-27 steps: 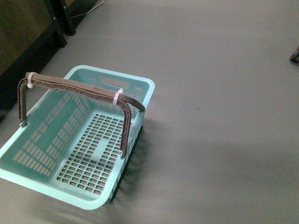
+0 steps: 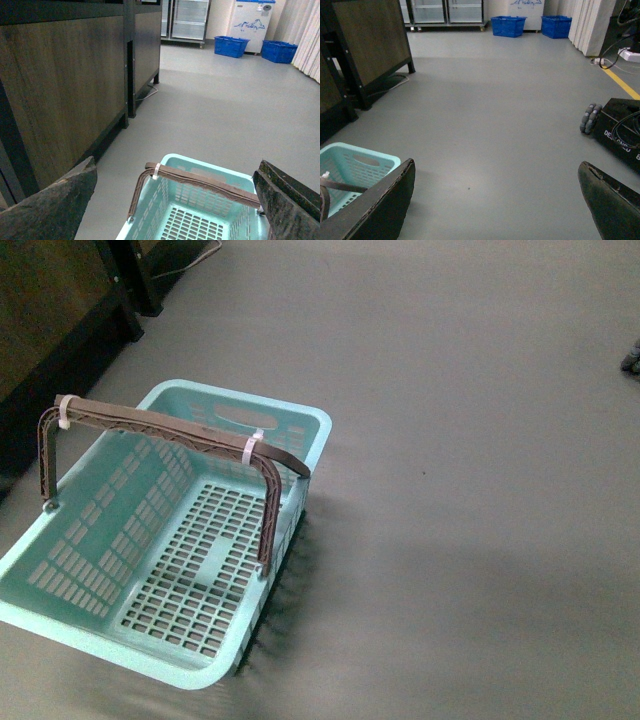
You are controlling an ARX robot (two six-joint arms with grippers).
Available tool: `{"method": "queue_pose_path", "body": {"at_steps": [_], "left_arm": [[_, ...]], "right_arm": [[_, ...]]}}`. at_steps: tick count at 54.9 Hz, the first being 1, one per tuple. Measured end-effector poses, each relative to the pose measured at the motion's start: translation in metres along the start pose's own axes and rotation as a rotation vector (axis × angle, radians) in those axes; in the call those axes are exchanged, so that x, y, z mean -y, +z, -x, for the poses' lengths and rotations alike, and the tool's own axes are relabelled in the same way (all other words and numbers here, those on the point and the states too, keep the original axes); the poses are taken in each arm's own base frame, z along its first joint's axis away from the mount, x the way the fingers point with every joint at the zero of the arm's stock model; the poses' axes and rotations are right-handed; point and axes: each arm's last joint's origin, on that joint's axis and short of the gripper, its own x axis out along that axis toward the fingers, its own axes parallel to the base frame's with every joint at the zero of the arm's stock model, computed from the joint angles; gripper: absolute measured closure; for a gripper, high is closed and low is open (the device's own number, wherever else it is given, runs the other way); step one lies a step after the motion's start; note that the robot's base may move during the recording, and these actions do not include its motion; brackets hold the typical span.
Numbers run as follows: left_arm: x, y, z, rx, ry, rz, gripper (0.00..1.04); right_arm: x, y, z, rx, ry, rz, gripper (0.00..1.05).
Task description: Pick mango and avocado into basket
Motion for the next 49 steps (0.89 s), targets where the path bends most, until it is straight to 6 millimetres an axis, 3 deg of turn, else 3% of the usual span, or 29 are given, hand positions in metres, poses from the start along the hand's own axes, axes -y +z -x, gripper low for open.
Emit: {"method": "queue_pose_path", "body": {"at_steps": [2, 7, 8, 11, 15, 25, 39, 49], "left_arm": [[0.0, 0.0, 0.0, -0.001, -0.001, 0.0, 0.09], [0.0, 0.001, -0.002, -0.359, -0.101, 0.264, 0.09], [0.001, 0.001, -0.004, -0.483, -0.093, 0.384, 0.09], [0.002, -0.001, -0.012, -0.582, -0.06, 0.56, 0.09], [0.003, 0.006, -0.032, -0.594, -0.025, 0.732, 0.09], [0.004, 0.004, -0.076, -0.582, 0.022, 0.892, 0.09], [0.011, -0.044, -0.144, -0.628, 0.156, 1.02, 0.09], [0.018, -0.082, -0.175, -0.689, 0.238, 1.04, 0.09]], "right_arm": [[0.0, 0.0, 0.0, 0.0, 0.0, 0.0, 0.09], [0.0, 0.0, 0.0, 0.0, 0.001, 0.0, 0.09], [0.0, 0.0, 0.0, 0.0, 0.0, 0.0, 0.09], [0.0, 0.0, 0.0, 0.0, 0.0, 0.0, 0.09], [0.0, 0.0, 0.0, 0.0, 0.0, 0.0, 0.09], [0.0, 0.0, 0.0, 0.0, 0.0, 0.0, 0.09], [0.0, 0.0, 0.0, 0.0, 0.0, 0.0, 0.09], [0.0, 0.0, 0.0, 0.0, 0.0, 0.0, 0.09]]}}
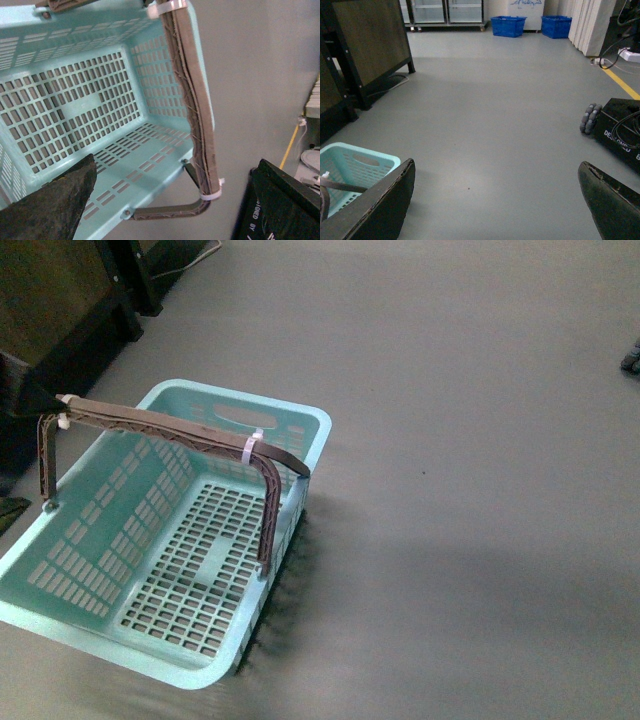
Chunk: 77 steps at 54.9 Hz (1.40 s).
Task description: Pick mango and avocado into basket
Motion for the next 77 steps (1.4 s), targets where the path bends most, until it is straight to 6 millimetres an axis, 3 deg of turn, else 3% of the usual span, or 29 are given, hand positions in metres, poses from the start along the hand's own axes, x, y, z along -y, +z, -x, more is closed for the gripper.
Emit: {"method": "queue_pose_path", "body": {"at_steps": [27, 37, 41, 55, 58, 68, 77], "left_arm": [[0.026, -0.016, -0.113, -0.027, -0.013, 0.032, 0.09], [0.032, -0.012, -0.13, -0.003, -0.027, 0.017, 0.1], [0.031, -0.011, -0.133, -0.002, -0.022, 0.012, 0.18], [0.026, -0.012, -0.133, 0.032, 0.002, 0.027, 0.73], [0.025, -0.013, -0.129, 0.038, 0.01, 0.081, 0.8], [0.021, -0.013, -0.11, 0.027, 0.021, 0.104, 0.85], [0.028, -0.003, -0.07, 0.037, 0.024, 0.128, 0.85]], "right_arm": [[0.0, 0.0, 0.0, 0.0, 0.0, 0.0, 0.09], [0.0, 0.0, 0.0, 0.0, 0.0, 0.0, 0.09], [0.0, 0.0, 0.0, 0.0, 0.0, 0.0, 0.09], [0.0, 0.0, 0.0, 0.0, 0.0, 0.0, 0.09], [0.0, 0.0, 0.0, 0.0, 0.0, 0.0, 0.09], [0.0, 0.0, 0.0, 0.0, 0.0, 0.0, 0.09], [0.0, 0.0, 0.0, 0.0, 0.0, 0.0, 0.09]]}}
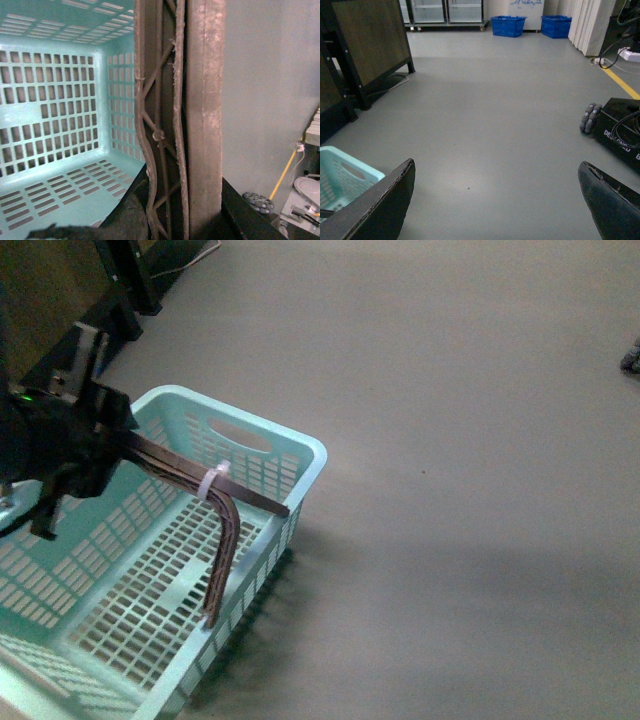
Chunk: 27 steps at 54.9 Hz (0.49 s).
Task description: Pick mango and avocado into basket
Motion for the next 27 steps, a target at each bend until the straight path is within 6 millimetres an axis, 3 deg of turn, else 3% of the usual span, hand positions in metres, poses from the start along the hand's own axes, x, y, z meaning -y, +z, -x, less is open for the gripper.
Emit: {"method": "queue_pose_path", "body": {"at_steps": [16, 27], "left_arm": [[0.045, 0.037, 0.109, 0.076, -0.17, 0.104, 0.85], [0.067, 0.049, 0.199, 0.111, -0.318, 0.224, 0.85]], "right_arm": [[0.0, 0.0, 0.0, 0.0, 0.0, 0.0, 0.09], [0.0, 0.0, 0.0, 0.0, 0.0, 0.0, 0.09]]}}
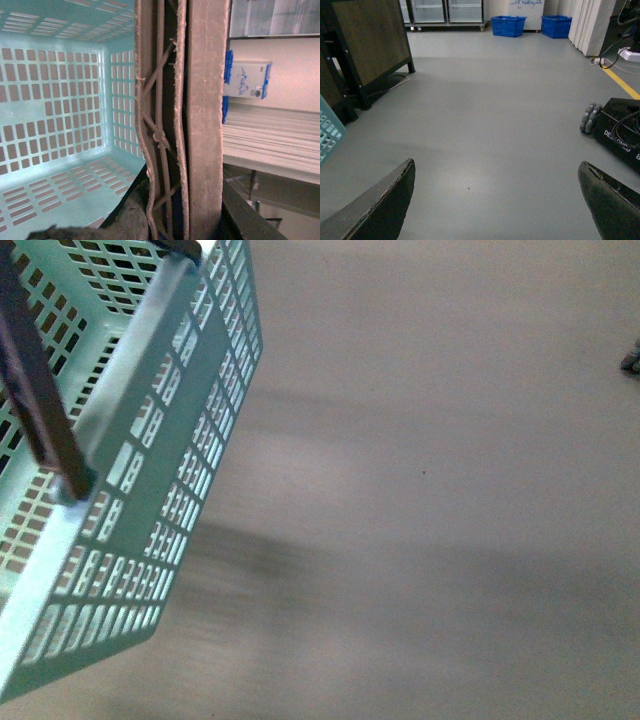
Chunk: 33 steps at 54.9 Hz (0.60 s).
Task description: Pick mango and avocado into basket
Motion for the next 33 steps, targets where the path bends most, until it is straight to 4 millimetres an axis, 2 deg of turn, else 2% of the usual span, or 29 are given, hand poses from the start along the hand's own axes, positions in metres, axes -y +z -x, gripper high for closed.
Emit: {"method": "queue_pose_path", "body": {"at_steps": [6, 14, 19, 33], "left_arm": [[0.005, 0.005, 0.039, 0.013, -0.016, 0.042, 0.85], [0.003, 0.011, 0.065, 0.045, -0.022, 0.061, 0.85], [0.005, 0.013, 0.072, 0.068, -0.043, 0.06, 0.85], [0.005, 0.013, 0.072, 0.057, -0.043, 0.06, 0.85]], "right_arm": [[0.0, 0.0, 0.0, 0.0, 0.0, 0.0, 0.09], [0.0, 0.0, 0.0, 0.0, 0.0, 0.0, 0.09], [0.0, 0.0, 0.0, 0.0, 0.0, 0.0, 0.09], [0.0, 0.0, 0.0, 0.0, 0.0, 0.0, 0.09]]}}
